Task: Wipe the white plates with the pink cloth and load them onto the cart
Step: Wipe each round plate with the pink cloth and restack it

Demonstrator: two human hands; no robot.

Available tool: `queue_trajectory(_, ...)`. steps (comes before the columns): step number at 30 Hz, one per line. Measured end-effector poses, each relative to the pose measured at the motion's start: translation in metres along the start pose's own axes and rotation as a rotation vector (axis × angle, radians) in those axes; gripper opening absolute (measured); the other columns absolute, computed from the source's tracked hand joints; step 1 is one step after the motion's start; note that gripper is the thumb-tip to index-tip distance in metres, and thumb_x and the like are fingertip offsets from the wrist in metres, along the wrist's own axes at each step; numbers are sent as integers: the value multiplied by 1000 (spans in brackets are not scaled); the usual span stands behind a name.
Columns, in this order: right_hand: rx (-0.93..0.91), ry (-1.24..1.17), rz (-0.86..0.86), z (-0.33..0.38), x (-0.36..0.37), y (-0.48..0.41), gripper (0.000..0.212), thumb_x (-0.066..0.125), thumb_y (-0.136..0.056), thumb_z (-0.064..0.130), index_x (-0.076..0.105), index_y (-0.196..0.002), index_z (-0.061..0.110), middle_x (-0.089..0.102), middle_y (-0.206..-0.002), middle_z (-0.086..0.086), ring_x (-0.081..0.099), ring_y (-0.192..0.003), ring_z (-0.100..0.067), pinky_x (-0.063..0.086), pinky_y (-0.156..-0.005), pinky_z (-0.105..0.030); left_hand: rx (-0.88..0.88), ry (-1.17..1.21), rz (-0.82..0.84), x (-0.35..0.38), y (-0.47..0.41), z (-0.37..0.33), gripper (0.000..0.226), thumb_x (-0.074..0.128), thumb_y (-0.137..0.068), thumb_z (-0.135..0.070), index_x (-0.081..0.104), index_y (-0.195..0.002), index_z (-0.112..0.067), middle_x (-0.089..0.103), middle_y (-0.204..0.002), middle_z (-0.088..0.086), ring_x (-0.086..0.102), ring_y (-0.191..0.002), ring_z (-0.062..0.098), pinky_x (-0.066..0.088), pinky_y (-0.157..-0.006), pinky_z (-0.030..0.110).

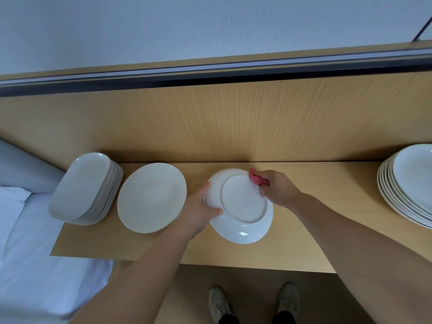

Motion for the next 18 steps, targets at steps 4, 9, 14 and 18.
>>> queue_trajectory(4, 73, -58, -57, -17, -1, 21, 48, 40, -92, 10, 59, -131, 31, 66, -103, -4, 60, -93, -22, 49, -82, -28, -11, 0, -39, 0, -1, 5, 87, 74, -79, -8, 29, -151, -26, 47, -141, 0, 46, -127, 21, 41, -107, 41)
queue_trajectory(9, 135, -176, -151, -36, 12, 48, 47, 42, -93, 8, 58, -133, 27, 55, -83, 17, 53, -71, -3, 39, -62, -8, -27, -20, -37, 3, 0, 11, 88, 75, -80, -10, 27, -151, -30, 46, -141, -1, 45, -128, 22, 41, -107, 42)
queue_trajectory(14, 153, -189, -173, -40, 6, 53, 43, 45, -94, 10, 61, -131, 25, 52, -80, 18, 49, -75, -7, 37, -65, -9, -24, -53, -48, 0, 0, 7, 68, 72, -85, -21, 40, -144, -28, 52, -132, 3, 54, -116, 23, 48, -98, 36)
queue_trajectory(18, 167, -222, -135, -36, 2, 49, 36, 47, -97, 16, 63, -128, 26, 52, -71, 14, 48, -60, -5, 38, -58, -10, -57, -63, -73, 1, -1, 7, 64, 74, -82, -20, 41, -136, -31, 54, -118, 3, 57, -105, 23, 52, -82, 35)
Point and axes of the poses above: each hand's wrist, its own y-axis away from the middle knuckle, its own x-axis out of the palm, z = x × y, the point moved 9 cm from there along -y, towards the middle knuckle
